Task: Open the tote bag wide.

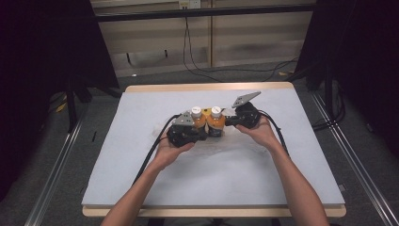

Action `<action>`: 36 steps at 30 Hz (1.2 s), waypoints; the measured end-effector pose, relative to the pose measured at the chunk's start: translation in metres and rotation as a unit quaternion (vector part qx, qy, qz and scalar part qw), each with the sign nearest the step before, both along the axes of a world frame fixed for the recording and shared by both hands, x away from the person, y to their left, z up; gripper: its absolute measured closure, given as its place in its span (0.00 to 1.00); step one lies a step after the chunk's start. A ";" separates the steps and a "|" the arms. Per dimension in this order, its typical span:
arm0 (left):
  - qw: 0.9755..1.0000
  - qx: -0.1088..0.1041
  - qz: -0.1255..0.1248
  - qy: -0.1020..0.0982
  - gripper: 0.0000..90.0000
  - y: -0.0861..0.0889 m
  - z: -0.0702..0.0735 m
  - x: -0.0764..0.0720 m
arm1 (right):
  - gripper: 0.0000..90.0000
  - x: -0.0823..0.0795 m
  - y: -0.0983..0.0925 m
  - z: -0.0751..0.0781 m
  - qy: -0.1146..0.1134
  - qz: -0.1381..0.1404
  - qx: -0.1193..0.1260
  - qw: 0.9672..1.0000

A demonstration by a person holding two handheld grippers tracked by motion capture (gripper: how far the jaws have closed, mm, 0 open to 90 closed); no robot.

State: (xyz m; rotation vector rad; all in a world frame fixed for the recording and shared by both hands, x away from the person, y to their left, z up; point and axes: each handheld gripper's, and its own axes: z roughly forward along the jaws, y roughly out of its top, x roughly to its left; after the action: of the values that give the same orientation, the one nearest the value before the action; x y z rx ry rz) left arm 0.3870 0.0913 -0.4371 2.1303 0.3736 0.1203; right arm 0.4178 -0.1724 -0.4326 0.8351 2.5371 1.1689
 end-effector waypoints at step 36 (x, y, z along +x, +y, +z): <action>0.996 0.092 0.003 -0.002 1.00 -0.006 -0.046 -0.013 | 1.00 0.041 0.025 -0.052 0.088 -0.017 0.005 0.996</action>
State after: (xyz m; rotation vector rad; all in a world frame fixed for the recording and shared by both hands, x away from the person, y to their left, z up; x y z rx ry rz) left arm 0.3735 0.0849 -0.4833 2.3109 0.3788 0.1693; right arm 0.4585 -0.1479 -0.4843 1.0218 2.6442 1.1460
